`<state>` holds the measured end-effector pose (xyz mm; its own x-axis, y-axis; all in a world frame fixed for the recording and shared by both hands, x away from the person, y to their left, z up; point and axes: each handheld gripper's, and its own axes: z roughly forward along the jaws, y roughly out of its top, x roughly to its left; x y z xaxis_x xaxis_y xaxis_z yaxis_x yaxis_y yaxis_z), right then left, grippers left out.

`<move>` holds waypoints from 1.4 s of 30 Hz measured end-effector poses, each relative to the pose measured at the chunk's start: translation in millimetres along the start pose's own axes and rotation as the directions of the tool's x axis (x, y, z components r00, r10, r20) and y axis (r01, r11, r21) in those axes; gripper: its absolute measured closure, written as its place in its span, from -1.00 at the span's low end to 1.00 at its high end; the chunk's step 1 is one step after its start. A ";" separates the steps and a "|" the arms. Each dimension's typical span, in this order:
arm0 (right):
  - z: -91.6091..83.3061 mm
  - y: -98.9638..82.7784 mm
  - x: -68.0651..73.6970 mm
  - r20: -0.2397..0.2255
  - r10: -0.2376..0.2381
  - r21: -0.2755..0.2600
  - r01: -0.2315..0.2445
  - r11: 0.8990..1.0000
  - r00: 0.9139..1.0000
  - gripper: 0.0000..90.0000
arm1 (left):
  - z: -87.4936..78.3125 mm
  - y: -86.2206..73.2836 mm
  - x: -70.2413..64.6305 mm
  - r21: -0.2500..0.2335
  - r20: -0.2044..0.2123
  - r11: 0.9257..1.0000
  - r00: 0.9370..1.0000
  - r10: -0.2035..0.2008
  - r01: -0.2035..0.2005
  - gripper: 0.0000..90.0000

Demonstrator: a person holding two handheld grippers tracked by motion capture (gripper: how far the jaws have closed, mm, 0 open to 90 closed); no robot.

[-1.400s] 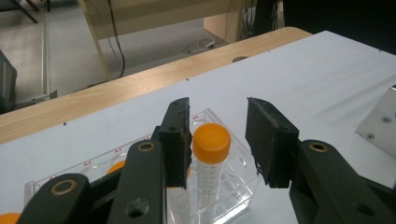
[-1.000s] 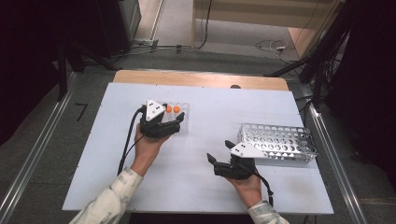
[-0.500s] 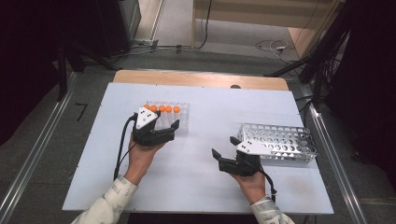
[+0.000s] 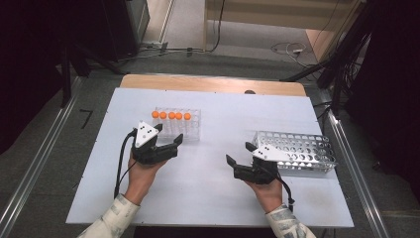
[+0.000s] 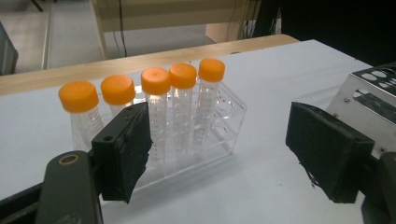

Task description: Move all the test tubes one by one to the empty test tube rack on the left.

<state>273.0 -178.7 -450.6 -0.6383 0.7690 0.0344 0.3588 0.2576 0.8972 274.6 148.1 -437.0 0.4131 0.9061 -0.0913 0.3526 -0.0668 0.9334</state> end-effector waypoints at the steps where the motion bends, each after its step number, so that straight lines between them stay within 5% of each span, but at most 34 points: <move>1: 0.5 0.2 -0.4 0.001 0.003 0.001 -0.003 1.000 1.000 -0.58 | -0.9 -1.1 1.0 0.006 0.002 1.000 1.000 -0.007 0.007 -0.52; 31: -24.1 2.8 -22.3 0.045 0.046 -0.035 -0.045 0.998 0.998 -0.59 | -31.0 -21.9 -5.2 0.002 0.001 1.000 1.000 -0.017 0.017 -0.63; 42: -39.6 -3.2 -37.0 0.091 0.057 -0.044 -0.053 0.998 0.994 -0.60 | -41.4 -32.6 3.6 -0.001 -0.063 1.000 0.998 0.008 -0.008 -0.63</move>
<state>268.5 -231.2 -437.3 -0.5523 0.8324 0.0456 0.3622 0.1904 0.9124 229.9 170.8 -453.4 0.3621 0.9301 -0.0619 0.3488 -0.0737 0.9343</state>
